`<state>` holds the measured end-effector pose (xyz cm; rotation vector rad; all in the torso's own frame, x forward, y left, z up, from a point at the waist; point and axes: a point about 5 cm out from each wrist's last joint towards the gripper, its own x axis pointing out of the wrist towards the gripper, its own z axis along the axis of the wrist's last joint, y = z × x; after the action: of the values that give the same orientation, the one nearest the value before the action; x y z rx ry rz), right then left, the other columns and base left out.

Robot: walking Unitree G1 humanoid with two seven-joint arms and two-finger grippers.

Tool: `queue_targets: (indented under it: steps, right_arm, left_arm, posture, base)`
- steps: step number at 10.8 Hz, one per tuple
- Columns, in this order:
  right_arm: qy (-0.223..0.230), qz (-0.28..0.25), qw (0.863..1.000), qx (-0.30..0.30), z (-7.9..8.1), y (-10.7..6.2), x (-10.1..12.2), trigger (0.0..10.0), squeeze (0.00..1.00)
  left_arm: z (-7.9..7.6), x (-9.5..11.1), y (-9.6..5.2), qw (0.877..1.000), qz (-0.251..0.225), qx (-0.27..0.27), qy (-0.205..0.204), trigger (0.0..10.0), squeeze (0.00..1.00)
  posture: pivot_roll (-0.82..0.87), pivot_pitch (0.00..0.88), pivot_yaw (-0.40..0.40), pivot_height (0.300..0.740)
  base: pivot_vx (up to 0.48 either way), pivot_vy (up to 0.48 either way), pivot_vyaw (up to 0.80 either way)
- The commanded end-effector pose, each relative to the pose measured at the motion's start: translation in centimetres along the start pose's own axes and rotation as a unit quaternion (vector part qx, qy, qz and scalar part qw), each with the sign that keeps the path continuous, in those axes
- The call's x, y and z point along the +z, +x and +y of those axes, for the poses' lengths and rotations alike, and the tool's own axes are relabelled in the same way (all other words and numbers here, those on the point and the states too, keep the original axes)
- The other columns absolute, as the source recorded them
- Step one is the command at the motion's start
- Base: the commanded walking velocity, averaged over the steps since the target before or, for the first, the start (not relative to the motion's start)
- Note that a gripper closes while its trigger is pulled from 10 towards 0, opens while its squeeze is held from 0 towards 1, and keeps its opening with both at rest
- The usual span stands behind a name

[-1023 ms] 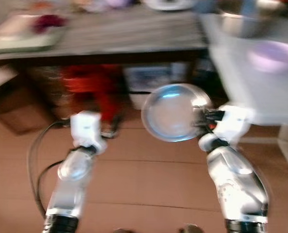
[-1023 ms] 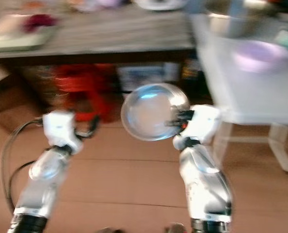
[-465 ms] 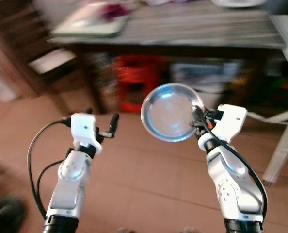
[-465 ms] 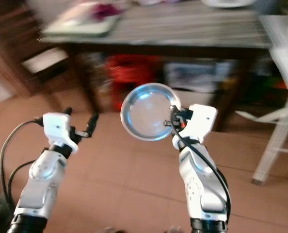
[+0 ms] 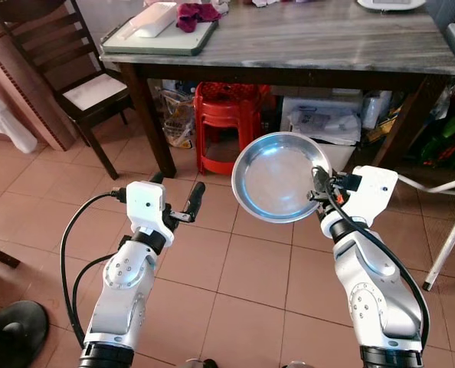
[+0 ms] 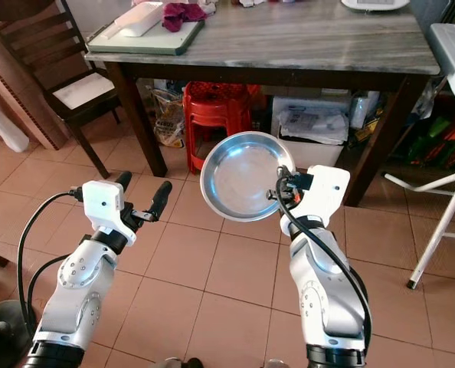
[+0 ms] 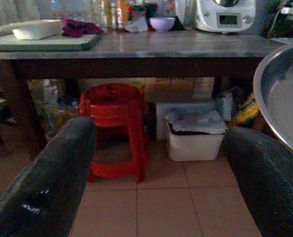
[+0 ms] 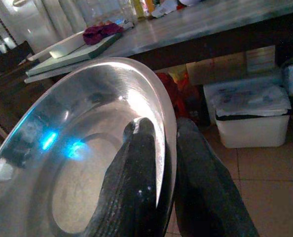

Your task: Setting the table

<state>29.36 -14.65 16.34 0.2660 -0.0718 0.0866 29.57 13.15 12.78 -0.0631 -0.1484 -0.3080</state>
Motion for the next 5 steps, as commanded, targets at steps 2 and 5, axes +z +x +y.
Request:
queue_targets:
  steps: [2,5]
  right_arm:
    - [-0.003,-0.012,1.0,0.003,0.23,-0.04,0.42,10.0,0.0]
    - [-0.002,-0.013,1.0,0.001,0.14,-0.08,0.39,10.0,0.0]
  left_arm:
    - [0.12,0.48,0.01,1.0,-0.007,-0.006,0.003,10.0,0.0]
    - [-0.24,0.44,0.03,1.0,-0.007,-0.011,-0.001,10.0,0.0]
  posture:
    - [-0.12,0.142,0.096,0.74]
    - [-0.12,0.141,0.097,0.74]
  base:
    - [0.36,0.0,0.0]
    - [0.37,0.0,-0.14]
